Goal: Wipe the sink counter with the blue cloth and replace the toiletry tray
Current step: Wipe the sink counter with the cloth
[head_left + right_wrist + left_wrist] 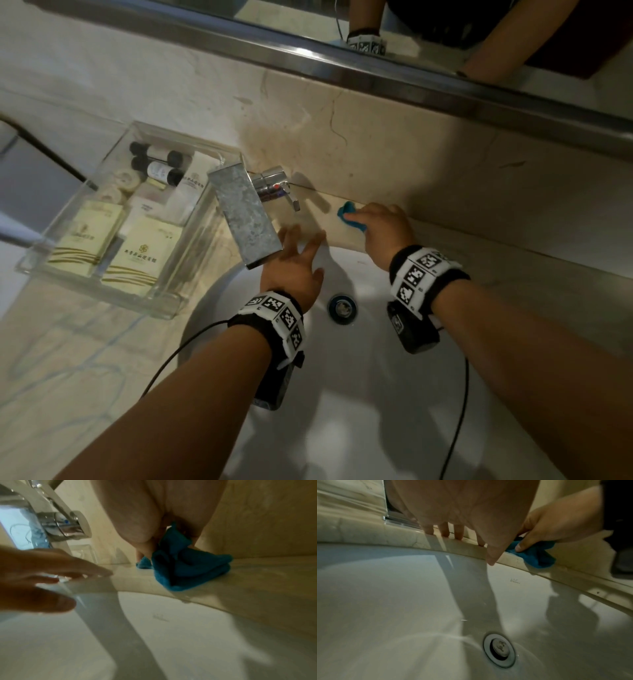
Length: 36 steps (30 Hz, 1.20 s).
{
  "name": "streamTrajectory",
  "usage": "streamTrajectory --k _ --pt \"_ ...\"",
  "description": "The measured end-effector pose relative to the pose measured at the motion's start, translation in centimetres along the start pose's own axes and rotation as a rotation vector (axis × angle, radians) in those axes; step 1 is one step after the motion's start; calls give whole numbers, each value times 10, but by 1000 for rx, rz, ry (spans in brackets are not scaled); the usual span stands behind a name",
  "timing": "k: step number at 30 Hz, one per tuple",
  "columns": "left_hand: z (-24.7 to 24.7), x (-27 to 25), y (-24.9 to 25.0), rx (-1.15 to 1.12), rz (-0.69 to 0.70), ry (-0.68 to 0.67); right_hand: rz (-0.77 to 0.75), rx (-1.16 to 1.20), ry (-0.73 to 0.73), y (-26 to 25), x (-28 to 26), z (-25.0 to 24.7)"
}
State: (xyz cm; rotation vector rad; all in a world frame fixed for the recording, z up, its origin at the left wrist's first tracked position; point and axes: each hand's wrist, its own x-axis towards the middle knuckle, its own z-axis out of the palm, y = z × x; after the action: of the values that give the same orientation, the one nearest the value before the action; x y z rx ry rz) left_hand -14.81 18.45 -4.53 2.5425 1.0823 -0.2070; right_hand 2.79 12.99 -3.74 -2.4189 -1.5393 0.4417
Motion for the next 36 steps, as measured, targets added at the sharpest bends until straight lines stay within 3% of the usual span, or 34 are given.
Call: streamTrajectory --k 6,9,14,16,22,26,29,32,36 --pt "0 -1 -5 1 21 8 -234 -207 -148 -50 17 -5" --pt "-3 -3 0 -7 -9 12 -272 -306 -176 -40 9 -11" --pt "-9 5 21 -41 -12 36 9 -129 -21 10 -17 -11" --pt "-8 17 29 -61 -24 38 97 -102 -23 14 -20 -9" --pt "3 34 38 -22 -103 -28 -66 -110 -23 1 -25 -8" --pt "4 34 40 -21 -110 -12 135 -75 37 31 -28 -15" --pt "6 36 44 -28 -130 -11 243 33 69 26 -21 -8" --pt "5 38 47 -21 -145 -27 245 229 74 8 -18 3" --pt "-1 39 46 -88 -139 -67 273 417 83 21 -30 -3"
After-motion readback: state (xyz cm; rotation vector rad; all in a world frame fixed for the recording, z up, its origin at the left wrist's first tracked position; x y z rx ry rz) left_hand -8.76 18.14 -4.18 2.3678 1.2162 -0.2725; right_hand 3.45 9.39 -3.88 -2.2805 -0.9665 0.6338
